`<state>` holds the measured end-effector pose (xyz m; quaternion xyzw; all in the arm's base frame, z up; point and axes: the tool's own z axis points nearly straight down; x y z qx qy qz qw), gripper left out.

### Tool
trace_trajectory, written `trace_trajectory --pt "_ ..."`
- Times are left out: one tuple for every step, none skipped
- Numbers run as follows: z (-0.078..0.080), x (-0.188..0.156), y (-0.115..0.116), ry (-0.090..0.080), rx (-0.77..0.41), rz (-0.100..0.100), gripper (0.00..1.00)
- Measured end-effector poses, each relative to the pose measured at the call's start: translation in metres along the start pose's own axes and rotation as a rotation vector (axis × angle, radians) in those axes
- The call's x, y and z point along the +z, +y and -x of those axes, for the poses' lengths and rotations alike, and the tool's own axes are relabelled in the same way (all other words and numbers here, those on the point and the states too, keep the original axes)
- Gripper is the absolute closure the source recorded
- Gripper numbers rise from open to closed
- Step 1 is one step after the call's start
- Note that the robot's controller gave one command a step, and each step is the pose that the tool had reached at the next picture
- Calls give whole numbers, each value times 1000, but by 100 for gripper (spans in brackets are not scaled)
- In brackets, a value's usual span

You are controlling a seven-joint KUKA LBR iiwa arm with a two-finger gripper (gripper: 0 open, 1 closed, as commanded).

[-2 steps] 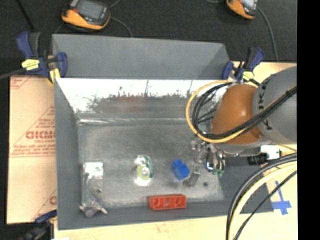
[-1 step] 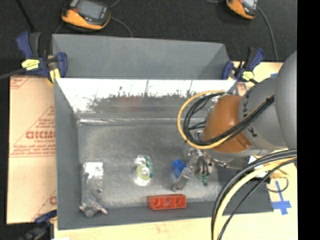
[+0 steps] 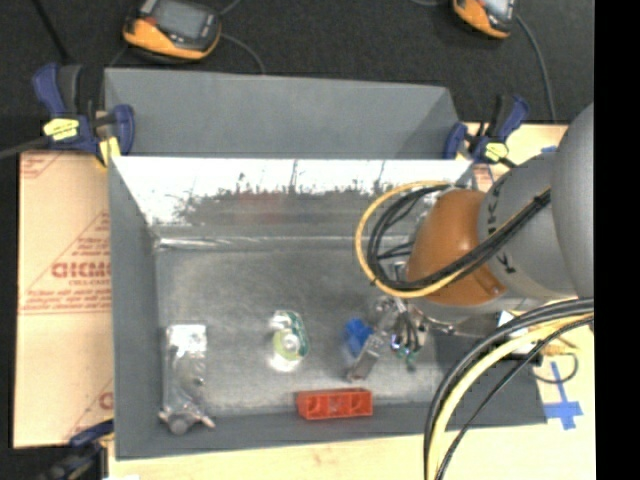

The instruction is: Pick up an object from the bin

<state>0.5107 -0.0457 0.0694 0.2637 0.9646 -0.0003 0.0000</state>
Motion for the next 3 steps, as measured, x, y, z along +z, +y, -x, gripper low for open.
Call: trace_trajectory --pt "0 0 0 0 -2 0 100" --pt "3 -86 0 -9 -8 5 100" --pt "5 -112 0 -6 -15 3 100"
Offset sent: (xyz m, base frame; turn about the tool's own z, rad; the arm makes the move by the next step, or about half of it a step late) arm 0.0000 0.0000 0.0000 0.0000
